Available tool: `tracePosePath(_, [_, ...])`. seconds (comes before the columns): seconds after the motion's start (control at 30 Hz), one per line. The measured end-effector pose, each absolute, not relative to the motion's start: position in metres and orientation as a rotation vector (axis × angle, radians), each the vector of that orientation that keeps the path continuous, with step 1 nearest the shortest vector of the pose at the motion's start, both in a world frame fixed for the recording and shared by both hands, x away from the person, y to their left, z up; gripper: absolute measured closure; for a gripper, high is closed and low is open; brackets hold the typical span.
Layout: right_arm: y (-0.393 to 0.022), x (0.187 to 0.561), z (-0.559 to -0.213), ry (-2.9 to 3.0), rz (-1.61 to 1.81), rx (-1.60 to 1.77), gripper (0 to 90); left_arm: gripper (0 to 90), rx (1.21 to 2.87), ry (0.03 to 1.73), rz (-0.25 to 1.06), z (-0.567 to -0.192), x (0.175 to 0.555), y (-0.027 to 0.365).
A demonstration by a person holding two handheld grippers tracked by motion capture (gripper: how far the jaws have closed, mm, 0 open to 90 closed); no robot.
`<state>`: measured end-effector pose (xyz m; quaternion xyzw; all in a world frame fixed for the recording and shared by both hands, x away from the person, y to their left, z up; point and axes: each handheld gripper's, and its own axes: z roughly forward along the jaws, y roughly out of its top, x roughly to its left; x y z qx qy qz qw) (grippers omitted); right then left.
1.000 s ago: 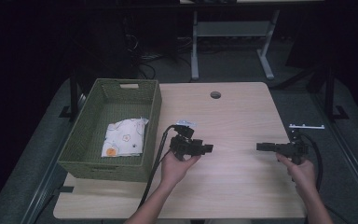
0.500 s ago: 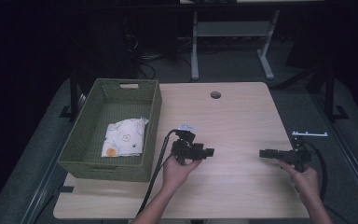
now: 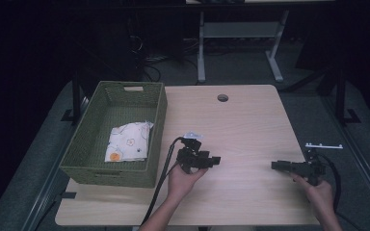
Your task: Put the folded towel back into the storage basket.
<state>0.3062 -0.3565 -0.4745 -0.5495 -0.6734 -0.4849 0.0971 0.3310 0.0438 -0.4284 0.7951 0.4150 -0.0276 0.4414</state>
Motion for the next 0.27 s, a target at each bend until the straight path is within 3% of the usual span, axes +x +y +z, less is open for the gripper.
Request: tracePosePath(0.27, [-0.355, 0.292, -0.475, -2.014, -1.469, -1.613, 33.2, 42.1, 1.971, 1.024, -0.069, -0.435, 0.327, 0.046])
